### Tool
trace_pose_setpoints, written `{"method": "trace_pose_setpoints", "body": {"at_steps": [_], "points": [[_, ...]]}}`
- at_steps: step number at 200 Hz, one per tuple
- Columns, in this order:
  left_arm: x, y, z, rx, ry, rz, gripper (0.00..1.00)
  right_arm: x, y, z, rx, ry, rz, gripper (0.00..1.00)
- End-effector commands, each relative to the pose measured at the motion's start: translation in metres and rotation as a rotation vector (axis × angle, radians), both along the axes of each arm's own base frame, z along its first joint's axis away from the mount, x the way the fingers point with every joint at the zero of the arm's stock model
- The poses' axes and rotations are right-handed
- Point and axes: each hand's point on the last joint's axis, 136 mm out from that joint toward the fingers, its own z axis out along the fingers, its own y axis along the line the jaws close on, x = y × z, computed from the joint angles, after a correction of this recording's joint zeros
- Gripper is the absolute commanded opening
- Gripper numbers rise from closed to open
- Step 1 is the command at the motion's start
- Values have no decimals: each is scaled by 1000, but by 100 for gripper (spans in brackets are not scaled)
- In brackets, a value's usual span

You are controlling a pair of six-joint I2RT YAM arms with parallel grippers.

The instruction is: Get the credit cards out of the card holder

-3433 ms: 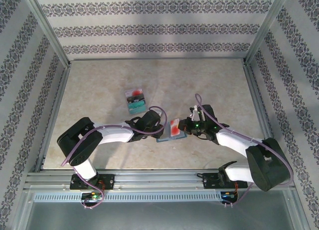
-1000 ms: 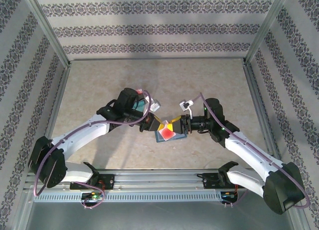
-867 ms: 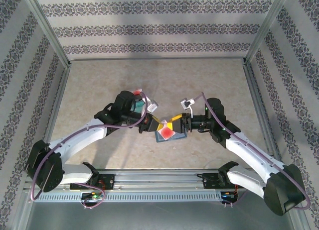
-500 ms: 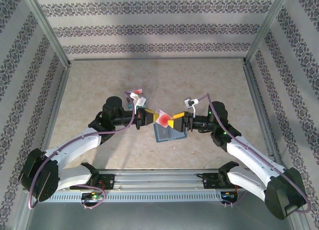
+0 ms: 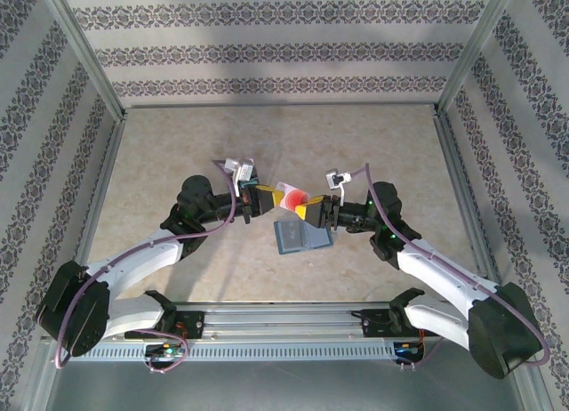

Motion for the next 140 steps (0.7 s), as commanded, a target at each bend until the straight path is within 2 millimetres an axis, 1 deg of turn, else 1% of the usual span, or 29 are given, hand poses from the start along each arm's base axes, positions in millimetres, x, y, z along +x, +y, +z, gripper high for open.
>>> {"method": "trace_pose_setpoints", "body": {"at_steps": [1,20,41,47,64,79,90,98,102,128,140], "points": [[4,3,10,-63,-18,8,0,0,3,21,49,-97,-3,22],[5,2,9,-73,-9,6,0,-2,4,24,55,-111,5,10],[5,1,9,-74,-4,-5,0,-7,3,24,54,-122,17,0],[5,1,10,-73,-6,-11,5,-7,2,24,50,-123,16,0],[4,3,13,-63,-13,-36,30,-11,1,24,41,-126,20,0],[5,7,17,-42,-28,-56,44,-14,-1,20,14,-113,22,0],[5,10,21,-13,-51,-65,50,-16,-2,16,-11,-106,24,0],[4,10,20,22,-64,-71,53,-18,-2,13,-30,-99,33,0],[3,10,23,36,-81,-77,54,-19,-2,12,-39,-99,39,0],[0,10,29,152,-141,-99,60,-26,-3,1,-113,-60,68,0],[-2,11,32,201,-166,-110,61,-29,-4,-4,-140,-44,80,0]]}}
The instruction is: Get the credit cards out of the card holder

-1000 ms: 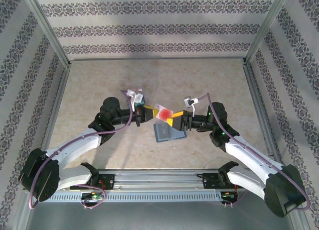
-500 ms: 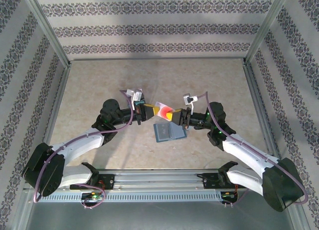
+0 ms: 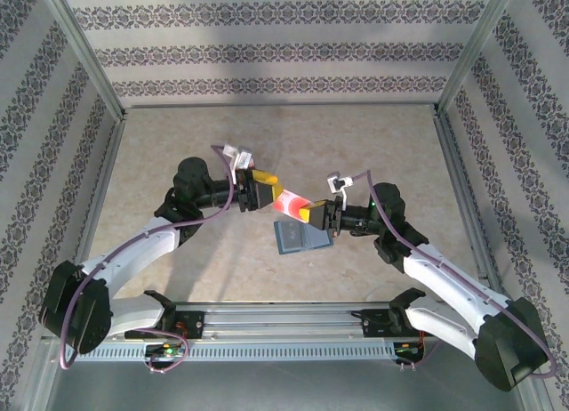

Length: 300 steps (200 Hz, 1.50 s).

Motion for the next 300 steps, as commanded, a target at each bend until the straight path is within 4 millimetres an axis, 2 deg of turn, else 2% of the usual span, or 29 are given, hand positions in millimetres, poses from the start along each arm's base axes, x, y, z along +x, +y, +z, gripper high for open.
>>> {"method": "trace_pose_setpoints", "body": {"at_steps": [1,35,78,136,150,183,227,244,300], "points": [[-14,4,3,131,-94,-57,61,-14,1,-3,-69,-6,61,0],[-19,5,-1,265,-138,-109,61,-24,1,-7,-107,12,109,0],[-27,-2,-22,455,-108,-245,60,-28,5,-7,-149,20,152,0],[-48,-19,-31,493,-84,-466,56,-37,16,-10,-167,18,222,0],[-52,-21,-37,514,-67,-505,52,-40,19,-11,-170,20,241,0],[-69,-25,-52,564,-38,-624,52,-43,21,-12,-174,18,260,0],[-70,-29,-64,600,-24,-657,50,-43,23,-12,-177,20,274,0],[-68,-28,-68,613,-15,-655,45,-43,23,-13,-178,20,276,0],[-66,-28,-75,625,-18,-646,14,-42,24,-12,-180,15,277,0]]}}
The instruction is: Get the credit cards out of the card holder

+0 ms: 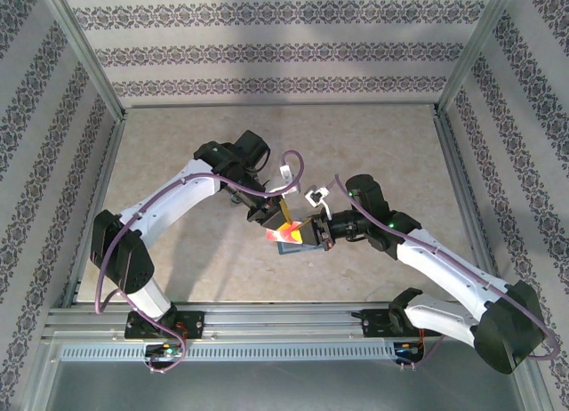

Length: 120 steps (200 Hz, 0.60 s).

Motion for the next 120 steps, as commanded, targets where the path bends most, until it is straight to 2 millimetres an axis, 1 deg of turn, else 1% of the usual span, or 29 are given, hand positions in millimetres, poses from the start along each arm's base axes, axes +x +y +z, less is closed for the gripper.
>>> {"method": "trace_pose_setpoints", "body": {"at_steps": [1,19,31,39,44,48,52,59,73,86,105,120], "points": [[-5,0,-1,8,-4,-23,13,-2,5,16,30,-53,38,0],[-6,2,-3,14,-7,-27,0,-1,4,17,29,-61,30,0],[-5,3,-3,14,-19,-25,0,0,3,17,25,-65,17,7],[-4,3,-3,12,-34,-21,0,1,2,17,24,-65,10,15],[-3,4,-3,12,-44,-11,0,2,1,17,22,-64,2,23],[0,4,-3,13,-56,-1,0,3,0,17,23,-65,-5,33],[2,5,-4,15,-66,12,0,4,0,18,23,-65,-8,38],[9,6,-4,17,-93,41,0,5,-2,18,24,-63,-18,44],[22,10,-2,9,-144,101,0,9,-6,18,21,-63,-45,51],[37,16,1,-8,-201,168,0,13,-10,17,17,-62,-76,54],[64,31,3,-39,-298,276,0,19,-17,18,13,-72,-127,60],[82,42,7,-79,-371,323,0,22,-20,20,14,-85,-158,62]]}}
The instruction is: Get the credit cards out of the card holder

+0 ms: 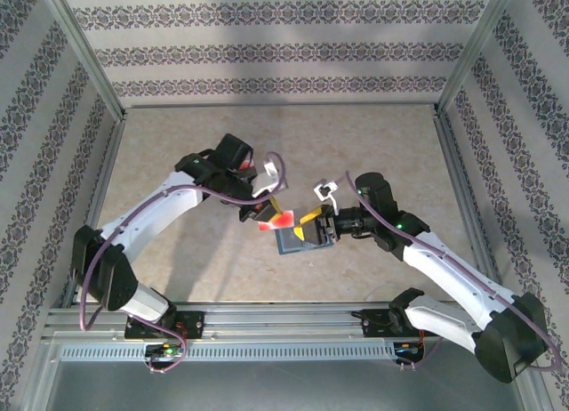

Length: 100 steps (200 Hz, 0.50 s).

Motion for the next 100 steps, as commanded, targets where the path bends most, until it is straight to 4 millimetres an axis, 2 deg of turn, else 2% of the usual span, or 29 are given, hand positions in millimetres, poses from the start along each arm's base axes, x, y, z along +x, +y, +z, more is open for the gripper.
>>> {"method": "trace_pose_setpoints", "body": {"at_steps": [1,17,24,30,34,69,100], "points": [[47,12,19,-71,-200,126,0,6,-6,10,14,-38,-53,62],[64,21,21,-75,-284,141,0,11,-9,12,12,-42,-87,65],[72,24,20,-71,-320,145,0,13,-10,13,12,-44,-101,74],[80,28,18,-62,-348,156,0,15,-11,14,10,-43,-115,94],[85,30,17,-57,-360,164,0,16,-12,15,9,-45,-123,98],[134,58,-4,3,-401,221,0,35,-26,10,-46,-54,-272,98],[164,76,-29,93,-490,215,0,52,-43,8,-77,-62,-419,98]]}}
